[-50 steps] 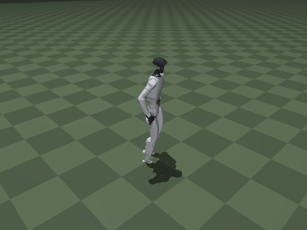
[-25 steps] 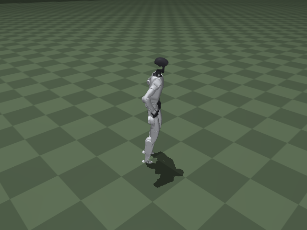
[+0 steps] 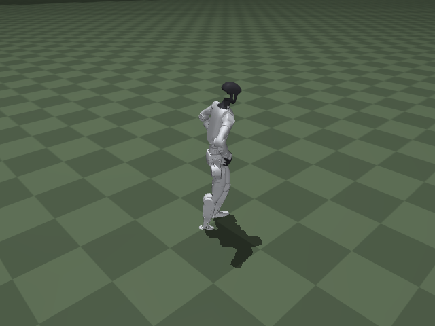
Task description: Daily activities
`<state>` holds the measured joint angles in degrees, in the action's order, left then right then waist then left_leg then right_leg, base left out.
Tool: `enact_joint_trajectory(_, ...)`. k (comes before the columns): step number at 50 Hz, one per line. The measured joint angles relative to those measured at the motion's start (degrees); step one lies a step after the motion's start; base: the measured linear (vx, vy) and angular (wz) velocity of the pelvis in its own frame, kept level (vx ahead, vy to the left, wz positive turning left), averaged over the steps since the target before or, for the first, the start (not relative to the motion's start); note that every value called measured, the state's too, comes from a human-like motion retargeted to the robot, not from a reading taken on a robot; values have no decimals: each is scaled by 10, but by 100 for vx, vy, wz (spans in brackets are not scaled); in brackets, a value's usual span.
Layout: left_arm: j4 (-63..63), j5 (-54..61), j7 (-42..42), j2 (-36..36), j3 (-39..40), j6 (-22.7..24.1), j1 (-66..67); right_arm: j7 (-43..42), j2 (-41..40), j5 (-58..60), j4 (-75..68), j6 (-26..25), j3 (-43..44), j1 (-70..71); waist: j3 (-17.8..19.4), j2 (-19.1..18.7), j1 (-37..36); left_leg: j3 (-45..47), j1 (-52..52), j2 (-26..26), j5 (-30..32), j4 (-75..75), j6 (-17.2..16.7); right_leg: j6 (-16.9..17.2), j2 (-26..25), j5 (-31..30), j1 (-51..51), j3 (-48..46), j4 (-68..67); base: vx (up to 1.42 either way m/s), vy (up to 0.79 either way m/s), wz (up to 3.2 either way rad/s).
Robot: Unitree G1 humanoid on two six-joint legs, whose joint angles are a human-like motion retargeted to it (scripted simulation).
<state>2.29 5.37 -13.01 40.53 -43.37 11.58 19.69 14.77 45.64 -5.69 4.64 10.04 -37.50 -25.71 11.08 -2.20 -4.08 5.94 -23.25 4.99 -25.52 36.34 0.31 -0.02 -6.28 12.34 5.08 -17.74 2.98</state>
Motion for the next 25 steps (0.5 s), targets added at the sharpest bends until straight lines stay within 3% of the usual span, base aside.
enact_joint_trajectory(13,45,-2,37,-38,9,9,29,-62,26,48,-17,25,17,10,-60,-16,-18,14,-78,-33,102,-186,-26,-10,7,19,-35,-28,0,12,3,40)
enact_joint_trajectory(25,101,10,54,-80,35,6,22,-67,3,95,-119,21,3,39,-100,-12,-31,28,-99,-46,142,-198,-17,-9,23,22,-32,-11,-2,29,13,15)
